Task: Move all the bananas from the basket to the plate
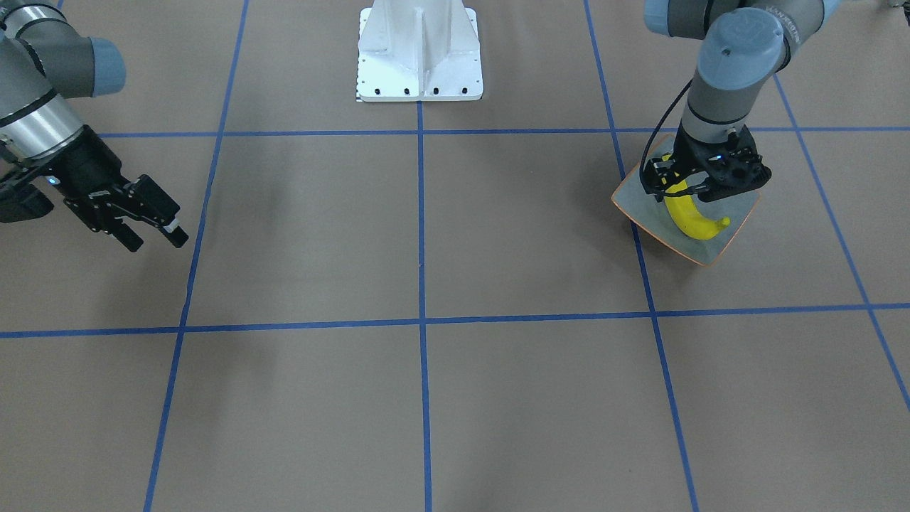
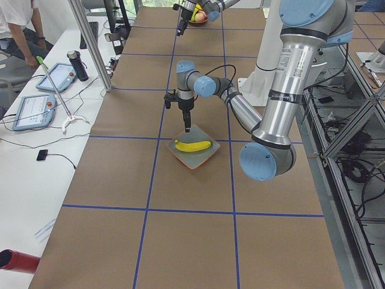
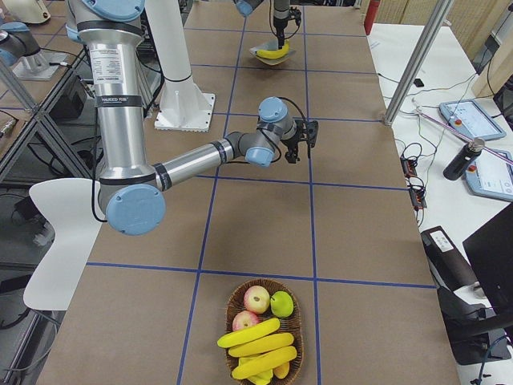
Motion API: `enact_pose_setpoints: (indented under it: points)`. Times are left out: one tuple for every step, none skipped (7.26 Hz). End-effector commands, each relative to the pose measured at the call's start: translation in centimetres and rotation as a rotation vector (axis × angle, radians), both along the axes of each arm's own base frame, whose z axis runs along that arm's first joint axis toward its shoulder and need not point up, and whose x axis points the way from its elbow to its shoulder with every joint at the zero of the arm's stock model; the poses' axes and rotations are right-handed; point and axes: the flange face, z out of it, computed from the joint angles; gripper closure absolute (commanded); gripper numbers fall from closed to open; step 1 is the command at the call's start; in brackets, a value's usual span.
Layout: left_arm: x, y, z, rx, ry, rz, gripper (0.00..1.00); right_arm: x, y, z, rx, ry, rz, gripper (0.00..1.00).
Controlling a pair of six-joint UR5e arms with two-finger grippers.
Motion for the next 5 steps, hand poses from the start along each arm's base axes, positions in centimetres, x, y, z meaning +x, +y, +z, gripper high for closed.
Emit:
enact_pose_setpoints:
  points:
    - [0.2, -0.3, -1.9, 0.015, 0.035, -0.002, 0.0, 7.9, 2.3, 7.5, 0.031, 0.164, 0.005, 0.0]
    - [0.3, -0.3, -1.9, 0.014, 0.038, -0.004, 0.0, 10.6, 3.9, 11.0, 0.031, 0.238, -0.01, 0.0]
    - [0.5, -0.4, -2.2, 0.016, 0.041, -0.004, 0.0, 14.1, 5.3, 13.9, 0.06, 0.319, -0.027, 0.0]
    - [0.6, -0.4, -2.0, 0.013, 0.036, -0.003, 0.0, 17.5, 6.7, 16.9, 0.05, 0.373, -0.029, 0.0]
    - [0.7, -0.5, -2.3, 0.017, 0.04, -0.003, 0.0, 21.0, 7.4, 19.8, 0.071, 0.389, -0.078, 0.0]
